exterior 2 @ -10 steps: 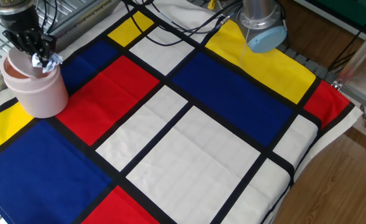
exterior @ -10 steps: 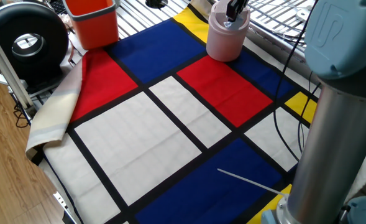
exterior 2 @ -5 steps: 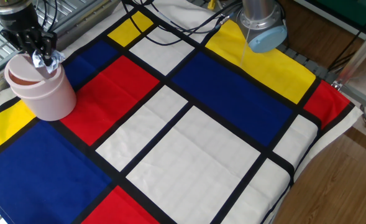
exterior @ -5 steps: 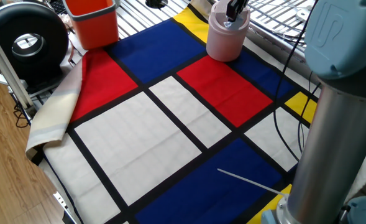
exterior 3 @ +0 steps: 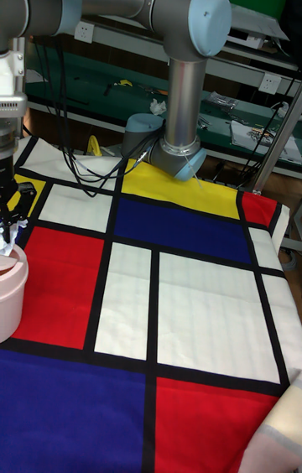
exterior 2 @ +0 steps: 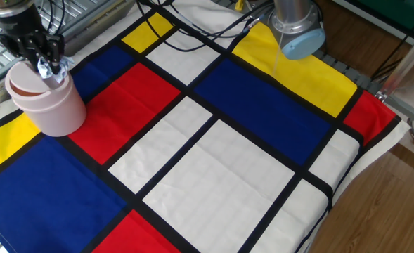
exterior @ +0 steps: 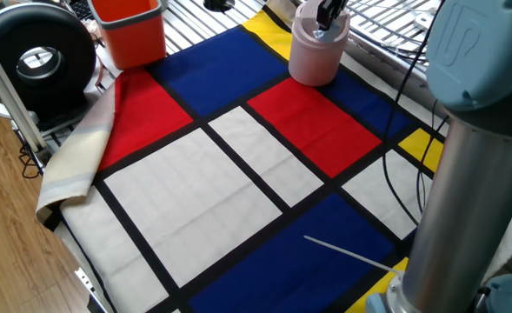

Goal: Put the garbage in the trash can

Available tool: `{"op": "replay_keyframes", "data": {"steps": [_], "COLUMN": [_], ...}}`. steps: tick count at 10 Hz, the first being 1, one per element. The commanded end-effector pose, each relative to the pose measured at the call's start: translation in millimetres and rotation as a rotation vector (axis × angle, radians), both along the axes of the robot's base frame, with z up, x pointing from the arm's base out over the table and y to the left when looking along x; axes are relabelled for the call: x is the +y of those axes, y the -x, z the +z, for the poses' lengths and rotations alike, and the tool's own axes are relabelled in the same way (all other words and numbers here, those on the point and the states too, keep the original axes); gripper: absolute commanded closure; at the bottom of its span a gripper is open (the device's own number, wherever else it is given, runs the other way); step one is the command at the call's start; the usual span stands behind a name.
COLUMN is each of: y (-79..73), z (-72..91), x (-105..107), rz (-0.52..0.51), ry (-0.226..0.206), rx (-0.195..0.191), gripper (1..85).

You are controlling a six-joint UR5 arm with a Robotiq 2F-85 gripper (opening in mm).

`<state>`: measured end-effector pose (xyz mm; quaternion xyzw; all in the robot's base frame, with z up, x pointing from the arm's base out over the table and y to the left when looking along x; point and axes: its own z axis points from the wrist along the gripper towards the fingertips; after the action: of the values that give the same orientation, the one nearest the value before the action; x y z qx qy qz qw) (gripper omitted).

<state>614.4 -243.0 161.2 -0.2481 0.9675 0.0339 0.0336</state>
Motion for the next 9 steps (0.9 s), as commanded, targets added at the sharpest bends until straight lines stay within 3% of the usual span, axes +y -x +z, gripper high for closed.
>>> {"op": "replay_keyframes", "data": {"steps": [1, 6, 8, 9], "y": [-3.0, -1.4, -1.0, -1.0], "z": [9.3, 20.3, 27.2, 30.3], "x": [0, -3, -5, -7], "rz": [0.014, -0.006, -0.040, -0.074], "ry": [0.007, 0.024, 0.039, 0.050], "rx": [0.000, 0.006, 0.014, 0.018], "gripper": [42.7, 39.3, 43.3, 49.7]}}
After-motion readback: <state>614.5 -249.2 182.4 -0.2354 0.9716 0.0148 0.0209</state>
